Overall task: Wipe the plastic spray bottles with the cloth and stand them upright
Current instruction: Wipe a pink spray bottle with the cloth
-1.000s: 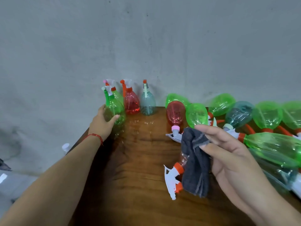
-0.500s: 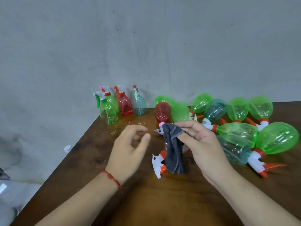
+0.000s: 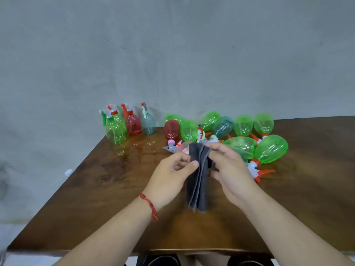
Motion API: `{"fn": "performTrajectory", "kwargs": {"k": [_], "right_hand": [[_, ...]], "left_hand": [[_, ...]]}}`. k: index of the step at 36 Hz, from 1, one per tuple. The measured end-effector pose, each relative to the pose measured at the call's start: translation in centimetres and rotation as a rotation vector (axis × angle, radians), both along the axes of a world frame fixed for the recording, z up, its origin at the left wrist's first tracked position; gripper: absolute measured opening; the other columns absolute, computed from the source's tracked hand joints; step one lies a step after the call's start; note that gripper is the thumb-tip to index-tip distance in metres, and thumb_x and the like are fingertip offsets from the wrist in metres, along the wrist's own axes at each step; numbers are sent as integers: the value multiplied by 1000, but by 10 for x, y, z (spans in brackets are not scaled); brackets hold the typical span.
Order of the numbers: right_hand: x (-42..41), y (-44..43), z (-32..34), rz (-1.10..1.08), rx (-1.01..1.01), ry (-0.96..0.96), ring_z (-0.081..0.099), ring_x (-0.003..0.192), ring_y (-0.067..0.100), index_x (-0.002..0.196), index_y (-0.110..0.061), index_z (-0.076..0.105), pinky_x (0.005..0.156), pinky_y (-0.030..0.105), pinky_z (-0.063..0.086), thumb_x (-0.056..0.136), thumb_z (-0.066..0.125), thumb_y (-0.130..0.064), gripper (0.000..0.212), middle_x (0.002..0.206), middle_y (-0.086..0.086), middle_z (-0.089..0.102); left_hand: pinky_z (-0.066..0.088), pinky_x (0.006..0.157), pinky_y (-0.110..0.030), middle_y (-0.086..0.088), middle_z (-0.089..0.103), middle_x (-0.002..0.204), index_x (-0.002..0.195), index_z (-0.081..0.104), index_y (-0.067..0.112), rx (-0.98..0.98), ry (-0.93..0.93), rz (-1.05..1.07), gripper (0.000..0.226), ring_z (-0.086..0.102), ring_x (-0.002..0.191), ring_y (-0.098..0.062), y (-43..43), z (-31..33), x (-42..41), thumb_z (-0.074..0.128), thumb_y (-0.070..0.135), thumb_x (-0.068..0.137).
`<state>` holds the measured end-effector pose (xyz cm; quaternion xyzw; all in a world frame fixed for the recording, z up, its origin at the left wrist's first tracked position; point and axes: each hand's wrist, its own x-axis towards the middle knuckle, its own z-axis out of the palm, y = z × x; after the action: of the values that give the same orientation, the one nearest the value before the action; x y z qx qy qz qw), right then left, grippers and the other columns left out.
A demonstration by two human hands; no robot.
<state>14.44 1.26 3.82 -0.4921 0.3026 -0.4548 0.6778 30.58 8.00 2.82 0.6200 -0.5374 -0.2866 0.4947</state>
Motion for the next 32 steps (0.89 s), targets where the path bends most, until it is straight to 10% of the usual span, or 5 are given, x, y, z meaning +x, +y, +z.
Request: {"fn": "performTrajectory", "kwargs": {"k": [8, 15, 18, 26, 32], "right_hand": [[-32, -1, -15, -147, 37, 254, 67, 113, 14, 122, -35, 69, 96, 44, 58, 105, 52, -12, 33, 129, -7, 69], [-44, 9, -25, 24, -479, 546, 61, 116, -5, 132, -57, 61, 97, 22, 52, 91, 82, -31, 53, 130, -29, 62], [-40, 7, -26, -30, -398, 532, 68, 102, 5, 122, -62, 61, 90, 27, 57, 88, 84, -43, 44, 115, -19, 67], [-38, 9, -27, 115, -201, 369, 75, 94, 8, 134, -42, 65, 89, 26, 53, 96, 78, -29, 43, 102, 7, 78], [-42, -5, -25, 43, -315, 463, 73, 91, 5, 107, -34, 81, 91, 20, 54, 91, 83, -22, 21, 99, -8, 78]], "left_hand": [[56, 71, -38, -14, 78, 91, 68, 71, 26, 146, 48, 83, 34, 74, 85, -30, -4, 25, -7, 75, 42, 97], [64, 77, -35, -12, 82, 106, 113, 77, 10, 268, 254, 29, 13, 80, 96, -23, 0, 39, -7, 74, 13, 100], [64, 78, -40, -14, 80, 109, 119, 66, 13, 238, 299, 106, 32, 80, 95, -25, -2, 37, -9, 81, 5, 92], [63, 79, -38, -11, 80, 108, 112, 74, 15, 204, 245, 79, 18, 77, 99, -23, -4, 34, -8, 79, 8, 96], [62, 99, -41, 1, 83, 95, 115, 78, 20, 228, 18, -6, 36, 80, 99, -20, 0, 36, -2, 86, 1, 86]]}}
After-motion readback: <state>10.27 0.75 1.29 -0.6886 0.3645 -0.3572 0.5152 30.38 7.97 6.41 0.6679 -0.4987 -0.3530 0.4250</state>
